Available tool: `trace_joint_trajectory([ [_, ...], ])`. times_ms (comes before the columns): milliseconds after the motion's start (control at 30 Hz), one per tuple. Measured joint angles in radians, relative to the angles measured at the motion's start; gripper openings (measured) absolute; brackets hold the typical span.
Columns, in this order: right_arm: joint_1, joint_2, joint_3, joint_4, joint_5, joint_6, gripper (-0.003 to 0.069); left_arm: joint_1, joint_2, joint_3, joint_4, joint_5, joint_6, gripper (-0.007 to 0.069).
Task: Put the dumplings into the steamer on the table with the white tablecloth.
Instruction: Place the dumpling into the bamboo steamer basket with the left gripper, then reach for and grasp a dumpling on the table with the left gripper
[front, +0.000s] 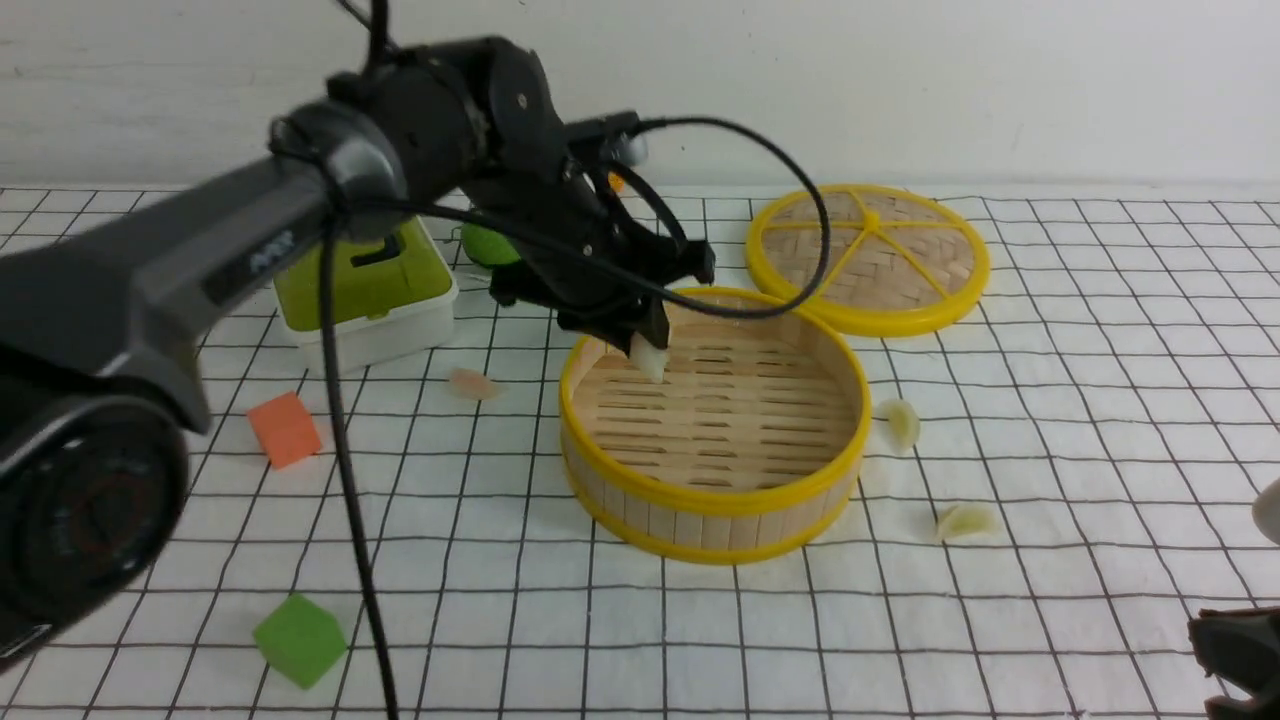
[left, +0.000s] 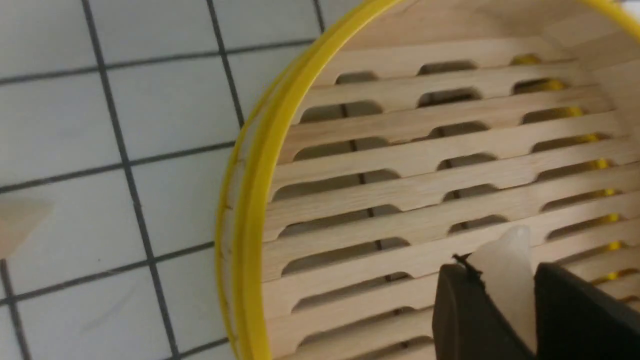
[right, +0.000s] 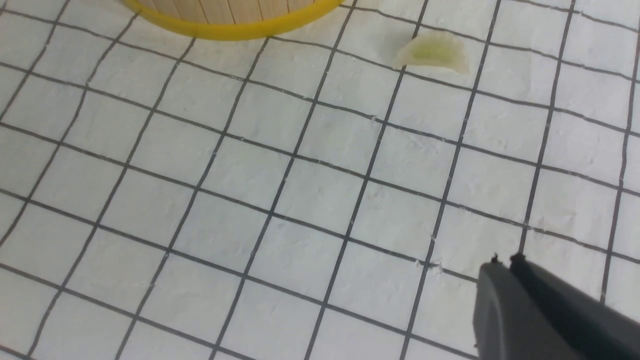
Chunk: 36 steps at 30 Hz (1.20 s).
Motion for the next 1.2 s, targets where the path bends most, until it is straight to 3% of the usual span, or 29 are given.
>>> trace_joint_trajectory([
  [300,0.0,0.0,0.0,-0.005,-0.003,0.0,0.0015,-0.06,0.1,-0.054,0.099,-0.012,0.003,0.0169],
  [467,0.0,0.0,0.0,-0.008,-0.003,0.0,0.0017,-0.068,0.101,-0.055,0.127,-0.017,-0.035,0.0309],
  [500,0.0,0.0,0.0,-0.009,-0.003,0.0,0.0017,-0.068,0.101,-0.055,0.127,-0.017,-0.035,0.0309],
  [533,0.0,0.0,0.0,-0.01,-0.003,0.0,0.0018,-0.068,0.101,-0.055,0.145,-0.021,-0.094,0.0364],
  [667,0.0,0.0,0.0,-0.013,-0.003,0.0,0.002,-0.068,0.091,-0.064,0.206,-0.011,-0.22,0.0434],
  [900,0.0,0.0,0.0,-0.013,-0.003,0.0,0.0026,-0.04,-0.044,-0.119,0.368,0.111,-0.254,0.0437],
  [1200,0.0,0.0,0.0,-0.014,-0.003,0.0,0.0035,0.134,-0.02,-0.072,0.373,0.172,-0.403,0.0402],
])
